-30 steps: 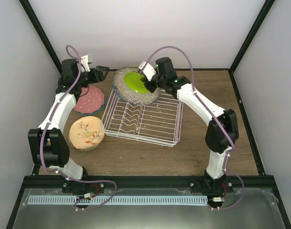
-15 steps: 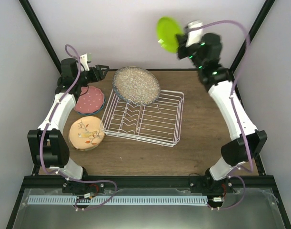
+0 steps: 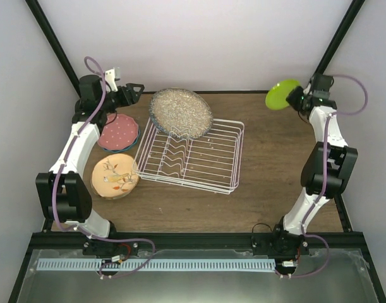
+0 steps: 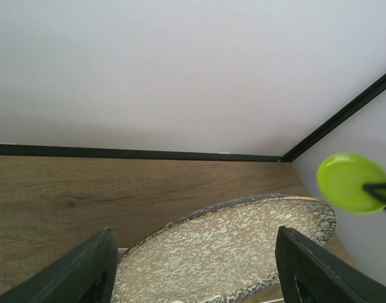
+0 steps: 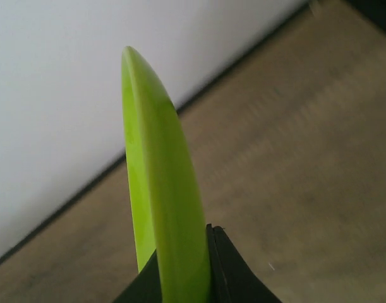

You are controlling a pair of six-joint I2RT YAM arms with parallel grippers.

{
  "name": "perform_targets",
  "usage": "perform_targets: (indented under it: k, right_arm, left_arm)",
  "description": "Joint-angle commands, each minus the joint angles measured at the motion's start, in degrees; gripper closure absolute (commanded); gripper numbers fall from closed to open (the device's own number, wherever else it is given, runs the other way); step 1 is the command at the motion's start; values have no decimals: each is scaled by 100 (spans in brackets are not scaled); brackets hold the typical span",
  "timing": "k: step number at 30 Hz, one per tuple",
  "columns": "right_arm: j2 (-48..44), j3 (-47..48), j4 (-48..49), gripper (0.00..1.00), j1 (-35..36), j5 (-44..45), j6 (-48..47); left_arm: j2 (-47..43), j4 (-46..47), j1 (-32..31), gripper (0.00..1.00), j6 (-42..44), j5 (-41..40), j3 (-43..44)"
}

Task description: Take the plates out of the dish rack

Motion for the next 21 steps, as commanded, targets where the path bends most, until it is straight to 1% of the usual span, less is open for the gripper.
perform_targets:
  k: [1, 6, 15, 21]
  right_arm:
    - [10, -585, -39, 99, -182, -516, 538]
    - [294, -871, -238, 99, -201, -492, 427]
    - [925, -961, -674, 98, -259, -370, 341]
    - [1303, -1038, -911, 93, -269, -580, 268]
  left_arm:
    - [-239, 28, 18, 30, 23, 12, -31]
    - [-272, 19, 13, 30, 23, -20, -58]
    - [-343, -21, 12, 30, 64, -72, -91]
    - [-406, -20, 16, 30, 76, -99, -156]
